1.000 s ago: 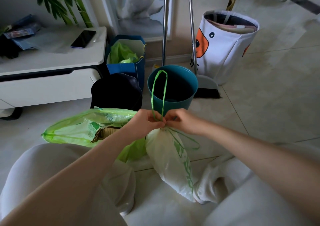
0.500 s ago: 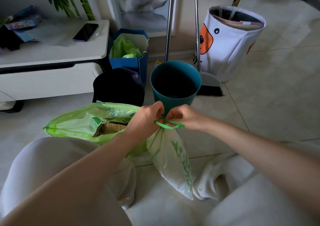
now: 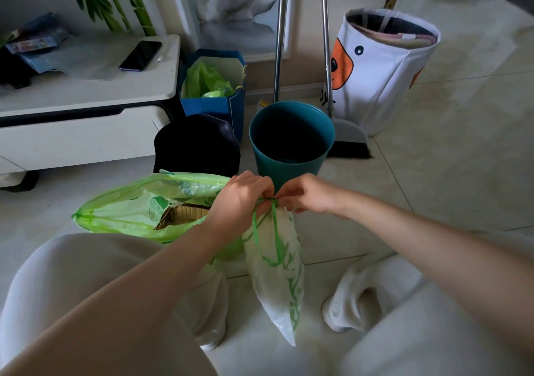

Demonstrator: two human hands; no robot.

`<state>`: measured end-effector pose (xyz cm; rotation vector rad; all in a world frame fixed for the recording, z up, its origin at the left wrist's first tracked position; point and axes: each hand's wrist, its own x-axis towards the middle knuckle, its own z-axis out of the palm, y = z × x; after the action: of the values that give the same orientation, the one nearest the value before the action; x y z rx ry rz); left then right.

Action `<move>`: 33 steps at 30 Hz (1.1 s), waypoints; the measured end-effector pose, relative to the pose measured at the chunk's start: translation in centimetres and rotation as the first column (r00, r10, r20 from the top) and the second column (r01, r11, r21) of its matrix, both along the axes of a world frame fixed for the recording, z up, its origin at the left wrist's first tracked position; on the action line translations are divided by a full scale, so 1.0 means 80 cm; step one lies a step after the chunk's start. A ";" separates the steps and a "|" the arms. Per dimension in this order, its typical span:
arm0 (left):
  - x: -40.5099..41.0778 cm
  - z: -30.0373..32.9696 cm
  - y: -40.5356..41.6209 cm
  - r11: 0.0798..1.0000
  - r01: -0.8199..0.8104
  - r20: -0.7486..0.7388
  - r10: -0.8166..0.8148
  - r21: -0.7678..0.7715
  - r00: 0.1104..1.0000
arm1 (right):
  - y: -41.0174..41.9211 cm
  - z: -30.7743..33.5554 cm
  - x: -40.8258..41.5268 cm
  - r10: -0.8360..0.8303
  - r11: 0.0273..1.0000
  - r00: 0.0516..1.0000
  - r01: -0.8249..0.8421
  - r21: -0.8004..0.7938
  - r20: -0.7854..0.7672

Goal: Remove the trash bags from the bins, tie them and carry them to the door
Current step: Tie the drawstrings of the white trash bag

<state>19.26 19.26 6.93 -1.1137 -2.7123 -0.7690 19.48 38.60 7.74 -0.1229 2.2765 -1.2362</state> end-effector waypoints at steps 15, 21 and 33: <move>-0.002 -0.010 0.005 0.999 -0.047 0.140 0.048 -0.013 0.989 | 0.005 0.012 -0.010 0.288 0.876 0.956 -0.239 0.419 -0.057; -0.006 -0.014 0.006 0.998 -0.036 0.152 0.026 0.058 0.988 | 0.010 0.000 -0.007 0.542 0.521 0.694 0.166 0.837 -0.475; -0.009 -0.011 0.003 0.984 -0.130 0.411 0.068 0.126 0.909 | 0.028 0.042 -0.017 -0.221 0.928 0.956 0.268 -0.261 0.194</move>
<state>18.53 19.48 6.08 -0.8525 -2.9409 -1.2918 18.11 40.83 11.12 0.1592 2.0074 -1.6388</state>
